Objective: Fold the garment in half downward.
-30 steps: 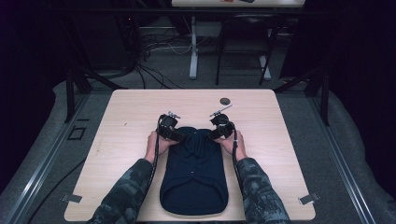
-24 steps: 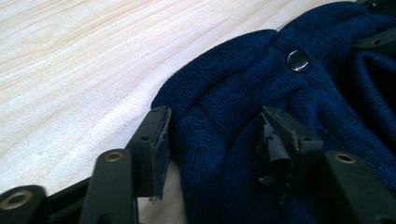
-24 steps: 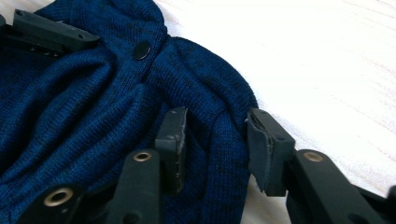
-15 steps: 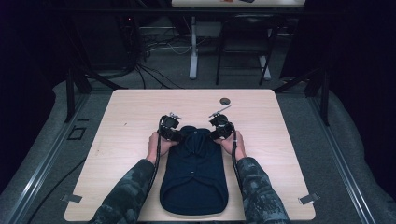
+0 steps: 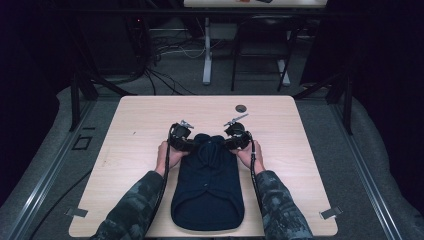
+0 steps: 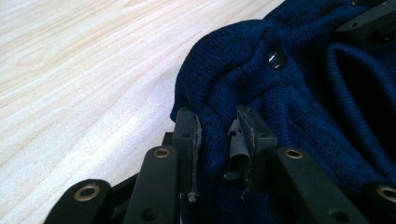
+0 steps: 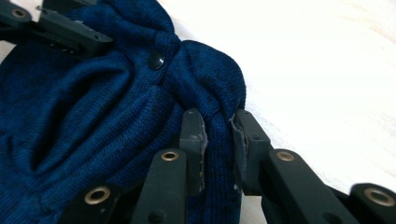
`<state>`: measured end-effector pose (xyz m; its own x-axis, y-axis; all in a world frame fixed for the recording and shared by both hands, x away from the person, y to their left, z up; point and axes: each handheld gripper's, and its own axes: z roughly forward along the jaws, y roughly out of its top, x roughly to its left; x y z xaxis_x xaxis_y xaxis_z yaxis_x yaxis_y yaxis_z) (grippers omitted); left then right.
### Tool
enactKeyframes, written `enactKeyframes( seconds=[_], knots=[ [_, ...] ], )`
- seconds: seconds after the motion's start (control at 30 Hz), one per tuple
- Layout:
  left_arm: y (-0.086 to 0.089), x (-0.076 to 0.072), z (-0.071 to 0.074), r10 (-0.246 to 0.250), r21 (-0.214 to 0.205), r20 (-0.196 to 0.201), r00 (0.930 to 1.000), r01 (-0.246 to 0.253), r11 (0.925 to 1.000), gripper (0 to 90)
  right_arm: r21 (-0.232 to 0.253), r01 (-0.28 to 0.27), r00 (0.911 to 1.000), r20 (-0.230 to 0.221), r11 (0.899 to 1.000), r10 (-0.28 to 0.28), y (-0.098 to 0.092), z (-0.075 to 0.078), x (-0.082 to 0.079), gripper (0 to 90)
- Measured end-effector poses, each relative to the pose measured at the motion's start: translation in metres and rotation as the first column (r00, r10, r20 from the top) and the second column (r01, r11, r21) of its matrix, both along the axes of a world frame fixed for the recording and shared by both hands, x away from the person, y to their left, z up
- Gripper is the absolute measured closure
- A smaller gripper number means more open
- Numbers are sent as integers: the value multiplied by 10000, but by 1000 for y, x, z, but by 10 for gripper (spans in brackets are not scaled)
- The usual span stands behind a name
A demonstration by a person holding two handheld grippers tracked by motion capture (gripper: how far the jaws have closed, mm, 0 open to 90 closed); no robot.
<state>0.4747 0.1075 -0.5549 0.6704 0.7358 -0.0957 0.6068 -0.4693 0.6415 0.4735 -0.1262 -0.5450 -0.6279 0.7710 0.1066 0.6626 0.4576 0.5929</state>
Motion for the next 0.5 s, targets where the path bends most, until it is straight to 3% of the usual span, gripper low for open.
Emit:
enactKeyframes(
  seconds=[0.17,0.23,0.5],
  knots=[
    [6,-4,9,-119,-330,17,9999,120,9994,709,222,-216,9979,616,9995,202,0,12,-12,754],
    [9,-7,14,-147,-457,78,9999,151,9988,711,197,-413,9935,1069,9990,389,0,22,-18,754],
    [16,-21,37,-437,-830,760,9962,500,9953,710,381,-608,9801,1912,9974,524,-2,43,-34,750]
  ],
)
